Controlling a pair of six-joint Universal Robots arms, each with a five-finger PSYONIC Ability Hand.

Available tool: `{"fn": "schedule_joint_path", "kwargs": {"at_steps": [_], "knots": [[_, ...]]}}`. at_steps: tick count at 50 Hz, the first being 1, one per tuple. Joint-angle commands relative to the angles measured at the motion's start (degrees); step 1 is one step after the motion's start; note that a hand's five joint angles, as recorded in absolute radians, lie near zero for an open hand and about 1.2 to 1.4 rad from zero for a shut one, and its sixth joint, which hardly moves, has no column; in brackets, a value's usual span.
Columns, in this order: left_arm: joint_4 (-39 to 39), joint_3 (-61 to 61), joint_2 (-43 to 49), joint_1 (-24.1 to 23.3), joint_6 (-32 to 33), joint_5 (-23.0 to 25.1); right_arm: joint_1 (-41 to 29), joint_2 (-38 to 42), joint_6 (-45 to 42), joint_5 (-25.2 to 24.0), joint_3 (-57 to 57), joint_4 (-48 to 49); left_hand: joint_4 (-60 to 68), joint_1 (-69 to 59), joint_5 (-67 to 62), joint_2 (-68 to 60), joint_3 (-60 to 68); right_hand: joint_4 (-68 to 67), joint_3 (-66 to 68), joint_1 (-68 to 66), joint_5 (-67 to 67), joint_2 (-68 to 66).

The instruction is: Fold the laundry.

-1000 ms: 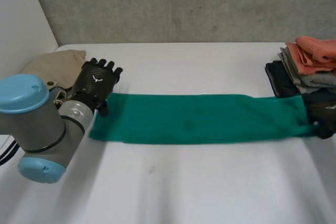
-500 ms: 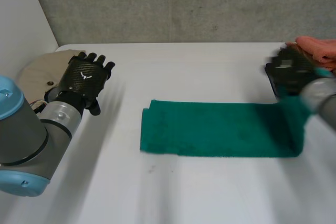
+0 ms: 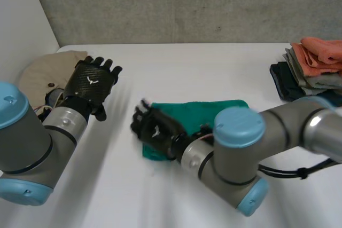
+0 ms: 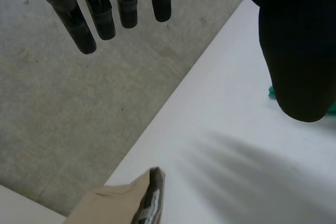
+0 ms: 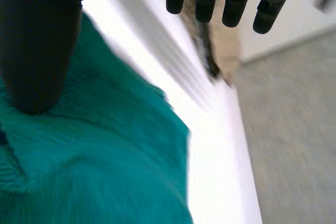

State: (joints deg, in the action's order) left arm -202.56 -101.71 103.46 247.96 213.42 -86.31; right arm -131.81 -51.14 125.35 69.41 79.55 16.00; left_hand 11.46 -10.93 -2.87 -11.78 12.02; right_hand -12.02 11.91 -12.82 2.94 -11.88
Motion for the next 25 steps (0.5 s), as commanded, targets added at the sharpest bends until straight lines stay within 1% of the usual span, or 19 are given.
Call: {"fn": "schedule_joint_path", "kwargs": {"at_steps": [1, 3, 4, 6, 7, 10, 11, 13, 14, 15, 17, 18, 19, 20, 21, 23, 25], "knots": [[-0.1, 2.2, 0.0, -2.5, 0.1, 0.0, 8.1, -13.8, 23.4, 4.3, 7.7, -2.5, -1.5, 0.9, 2.9, 1.8, -2.0, 2.0, -1.9, 2.8, -2.9, 1.9], [-0.1, 2.6, 0.0, -3.2, 0.0, 0.0, 10.0, -15.4, 27.9, 4.4, 9.3, -4.5, -1.5, 0.9, 2.9, 1.8, -2.0, 2.0, -1.9, 2.8, -2.9, 1.9], [-0.1, 2.7, 0.0, -3.9, 0.0, 0.0, 12.3, -16.3, 30.9, 4.7, 10.9, -6.6, -1.5, 0.9, 2.9, 1.8, -2.0, 2.0, -1.9, 2.8, -2.9, 1.9], [-0.1, 2.7, 0.1, -4.4, 0.0, -0.1, 15.3, -16.4, 31.4, 4.7, 12.7, -8.9, -1.5, 0.9, 2.9, 1.8, -2.0, 2.0, -1.9, 2.8, -2.9, 1.9], [-0.2, 2.7, 0.2, -4.6, 0.0, -0.1, 18.4, -16.4, 30.4, 4.7, 14.7, -10.6, -1.5, 0.9, 2.9, 1.8, -2.0, 2.0, -1.9, 2.8, -2.9, 1.9], [-0.7, 2.7, 1.0, -5.1, 0.1, -0.1, 22.6, -16.3, 26.8, 5.0, 17.7, -11.3, -1.5, 0.9, 2.9, 1.8, -2.0, 2.0, -1.9, 2.8, -2.9, 1.9], [-1.0, 2.7, 1.2, -5.2, 0.0, -0.1, 24.9, -16.2, 23.6, 5.5, 19.2, -11.2, -1.5, 0.9, 2.9, 1.8, -2.0, 2.0, -1.9, 2.8, -2.9, 1.9], [-1.5, 2.7, 1.5, -5.6, 0.1, -0.1, 26.8, -16.0, 20.6, 6.0, 20.3, -11.3, -1.5, 0.9, 2.9, 1.8, -2.0, 2.0, -1.9, 2.8, -2.9, 1.9], [-1.6, 2.6, 1.6, -5.8, 0.1, -0.1, 27.4, -15.7, 19.2, 6.2, 20.6, -11.3, -1.5, 0.9, 2.9, 1.8, -2.0, -1.2, 1.3, -0.4, 0.3, -1.4], [-1.7, 2.6, 1.6, -5.9, 0.1, -0.2, 28.3, -15.0, 16.9, 7.0, 20.7, -11.3, -1.5, 0.9, 2.9, 1.8, -2.0, -10.8, 10.9, -9.9, 9.8, -10.9], [-1.7, 2.5, 1.7, -6.1, 0.1, -0.2, 28.6, -13.9, 14.8, 7.8, 20.6, -11.3, -1.5, 0.9, 2.9, 1.8, -2.0, -25.1, 25.2, -24.3, 24.1, -25.2], [-1.7, 2.4, 1.7, -6.2, 0.1, -0.2, 28.6, -13.6, 14.2, 8.3, 20.3, -11.3, -1.5, 0.9, 2.9, 1.8, -2.0, -35.1, 35.3, -34.3, 34.2, -35.3], [-1.7, 2.3, 1.7, -6.2, 0.1, -0.2, 28.5, -13.2, 13.1, 9.4, 19.8, -11.1, -1.5, 0.9, 2.9, 1.8, -2.0, -53.2, 53.3, -52.4, 52.3, -53.4], [-1.7, 2.1, 1.7, -6.2, 0.1, -0.2, 28.5, -13.2, 12.7, 10.1, 19.4, -10.6, -1.5, 0.9, 2.9, 1.8, -2.0, -65.1, 65.2, -64.3, 64.1, -65.2], [-1.7, 2.0, 1.6, -6.2, 0.1, -0.2, 28.5, -13.2, 12.7, 10.8, 18.8, -9.9, -1.5, 0.9, 2.9, 1.8, -2.0, -68.0, 68.1, -67.1, 67.0, -68.1], [-1.6, 1.9, 1.4, -6.3, 0.1, -0.3, 28.4, -13.4, 12.3, 12.9, 17.1, -6.3, -1.5, 0.9, 2.9, 1.8, -2.0, -68.0, 68.1, -67.2, 67.1, -68.1], [-1.5, 1.7, 0.9, -6.3, 0.1, -0.3, 27.4, -13.7, 11.9, 13.9, 16.2, -3.8, -1.5, 0.9, 2.9, 1.8, -2.0, -68.0, 68.1, -67.2, 67.1, -68.1]]}}
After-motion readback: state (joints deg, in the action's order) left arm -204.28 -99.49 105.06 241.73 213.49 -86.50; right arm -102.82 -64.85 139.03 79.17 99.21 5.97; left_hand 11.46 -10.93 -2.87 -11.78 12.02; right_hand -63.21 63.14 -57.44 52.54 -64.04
